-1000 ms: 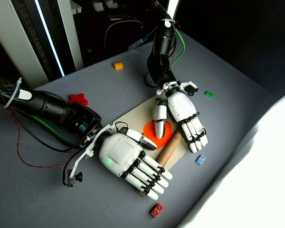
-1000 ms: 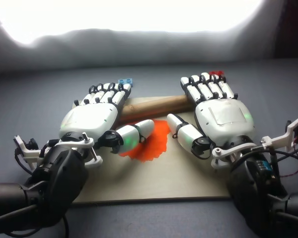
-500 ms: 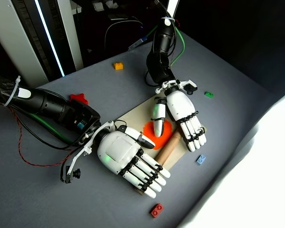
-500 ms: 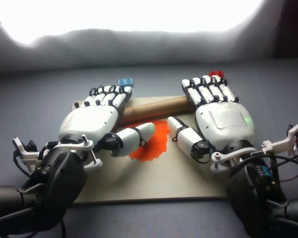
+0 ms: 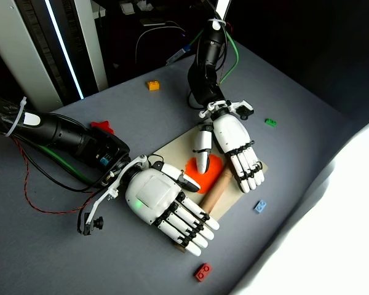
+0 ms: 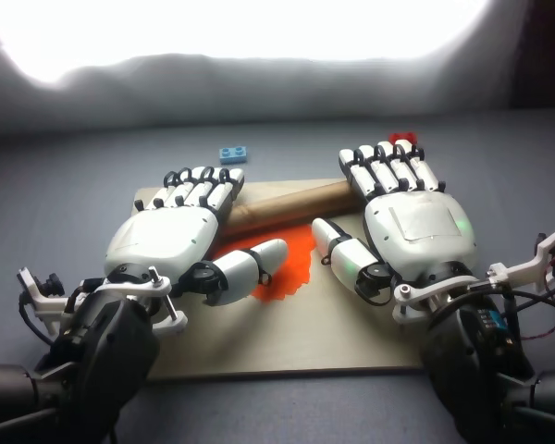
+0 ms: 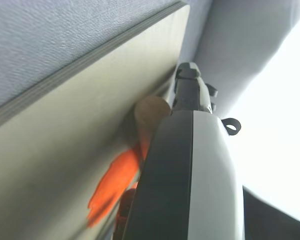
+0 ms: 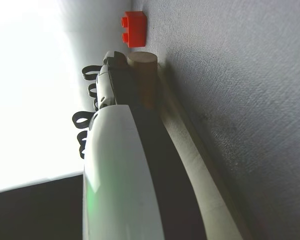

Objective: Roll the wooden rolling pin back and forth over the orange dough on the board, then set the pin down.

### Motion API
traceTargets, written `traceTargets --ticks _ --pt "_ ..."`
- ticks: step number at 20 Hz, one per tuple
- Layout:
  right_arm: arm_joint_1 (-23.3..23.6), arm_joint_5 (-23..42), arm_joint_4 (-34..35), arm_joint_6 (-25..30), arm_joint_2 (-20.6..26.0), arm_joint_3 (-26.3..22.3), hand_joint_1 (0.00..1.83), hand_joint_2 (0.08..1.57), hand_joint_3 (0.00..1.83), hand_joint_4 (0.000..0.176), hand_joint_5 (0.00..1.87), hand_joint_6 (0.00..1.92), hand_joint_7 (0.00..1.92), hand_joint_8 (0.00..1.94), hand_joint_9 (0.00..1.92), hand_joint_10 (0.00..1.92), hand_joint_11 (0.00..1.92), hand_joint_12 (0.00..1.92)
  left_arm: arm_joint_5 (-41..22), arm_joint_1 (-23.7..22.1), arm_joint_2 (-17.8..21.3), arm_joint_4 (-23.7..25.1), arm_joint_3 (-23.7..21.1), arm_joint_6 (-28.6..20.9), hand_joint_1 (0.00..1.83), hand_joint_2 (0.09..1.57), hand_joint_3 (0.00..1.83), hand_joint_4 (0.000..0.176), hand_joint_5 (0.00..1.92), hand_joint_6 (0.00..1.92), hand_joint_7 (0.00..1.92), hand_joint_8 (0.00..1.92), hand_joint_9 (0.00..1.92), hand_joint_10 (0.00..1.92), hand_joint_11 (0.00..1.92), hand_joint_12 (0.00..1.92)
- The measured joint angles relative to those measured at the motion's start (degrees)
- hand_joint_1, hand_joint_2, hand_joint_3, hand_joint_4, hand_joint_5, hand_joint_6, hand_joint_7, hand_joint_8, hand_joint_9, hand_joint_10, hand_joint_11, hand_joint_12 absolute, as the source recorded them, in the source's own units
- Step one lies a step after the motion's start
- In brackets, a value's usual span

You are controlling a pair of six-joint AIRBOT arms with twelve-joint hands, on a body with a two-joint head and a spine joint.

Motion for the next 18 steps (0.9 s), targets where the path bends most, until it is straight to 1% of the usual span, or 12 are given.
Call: traceTargets --ticks 8,18 --pt "0.0 0.9 2.0 -2.1 0.4 -1.6 0.0 1.34 0.0 0.0 0.13 0.0 0.11 0.0 0.07 0.0 0.0 0.14 -4.9 2.2 0.3 0.7 -2.7 0.2 0.0 1.25 0.0 0.0 0.0 0.0 0.0 0.0 0.0 0.0 0.0 0.0" --pt "0.0 2.7 4.6 -4.5 1.2 -5.0 0.0 1.34 0.0 0.0 0.13 0.0 0.11 0.0 0.07 0.0 0.0 0.14 -5.0 2.4 1.2 0.6 -3.7 -0.2 0.0 1.25 0.0 0.0 0.0 0.0 0.0 0.0 0.0 0.0 0.0 0.0"
